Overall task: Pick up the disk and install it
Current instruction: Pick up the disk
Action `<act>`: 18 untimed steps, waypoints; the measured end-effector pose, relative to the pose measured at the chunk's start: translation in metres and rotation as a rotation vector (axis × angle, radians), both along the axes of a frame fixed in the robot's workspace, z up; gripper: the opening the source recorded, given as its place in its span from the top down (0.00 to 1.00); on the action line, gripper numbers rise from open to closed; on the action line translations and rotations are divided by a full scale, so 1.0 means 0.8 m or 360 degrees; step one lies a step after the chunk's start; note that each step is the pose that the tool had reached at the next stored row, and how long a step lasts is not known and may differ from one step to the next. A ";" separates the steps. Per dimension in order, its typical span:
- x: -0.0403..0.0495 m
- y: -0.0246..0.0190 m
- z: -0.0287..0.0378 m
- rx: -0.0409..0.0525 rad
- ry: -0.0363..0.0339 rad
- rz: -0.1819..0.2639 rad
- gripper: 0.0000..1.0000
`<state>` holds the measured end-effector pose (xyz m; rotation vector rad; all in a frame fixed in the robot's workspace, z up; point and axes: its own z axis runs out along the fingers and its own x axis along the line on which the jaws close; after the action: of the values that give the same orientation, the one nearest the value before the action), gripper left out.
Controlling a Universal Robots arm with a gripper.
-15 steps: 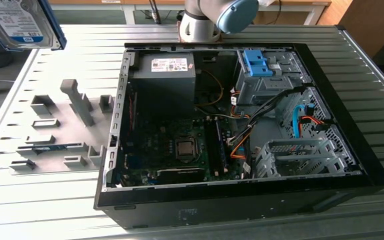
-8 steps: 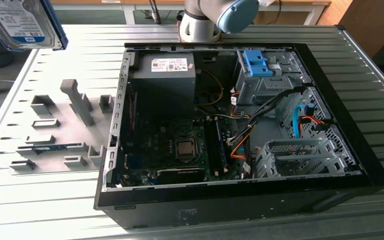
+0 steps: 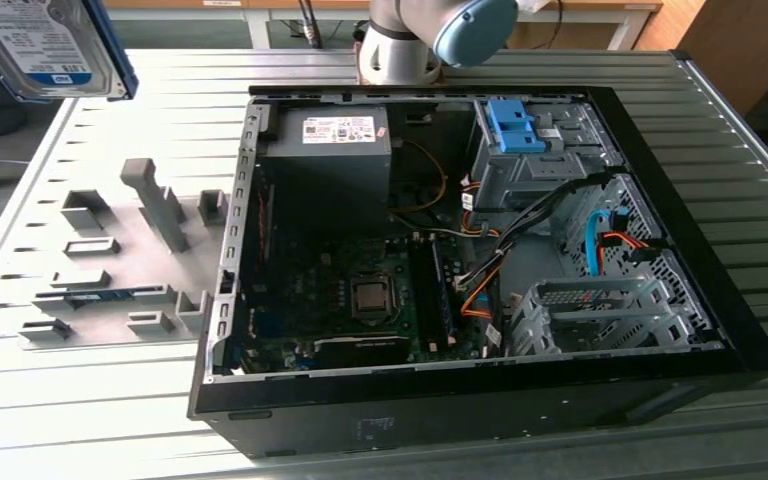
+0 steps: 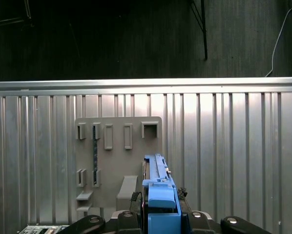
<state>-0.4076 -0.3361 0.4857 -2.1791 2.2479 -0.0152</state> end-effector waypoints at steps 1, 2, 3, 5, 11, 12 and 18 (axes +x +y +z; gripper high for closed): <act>0.000 0.0000 0.0000 0.0000 0.0000 0.0000 0.64; 0.001 0.0000 0.0001 0.0000 0.0000 0.0000 0.64; 0.001 0.0000 0.0000 0.0000 0.0000 0.0000 0.64; 0.002 0.0000 0.0001 0.0000 0.0000 0.0000 0.64; 0.005 0.0000 0.0000 0.0000 0.0000 0.0000 0.64; 0.006 0.0000 0.0000 0.0000 0.0000 0.0000 0.64; 0.013 0.0000 0.0000 0.0000 0.0000 0.0000 0.64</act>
<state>-0.3969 -0.3361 0.4857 -2.1792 2.2479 -0.0153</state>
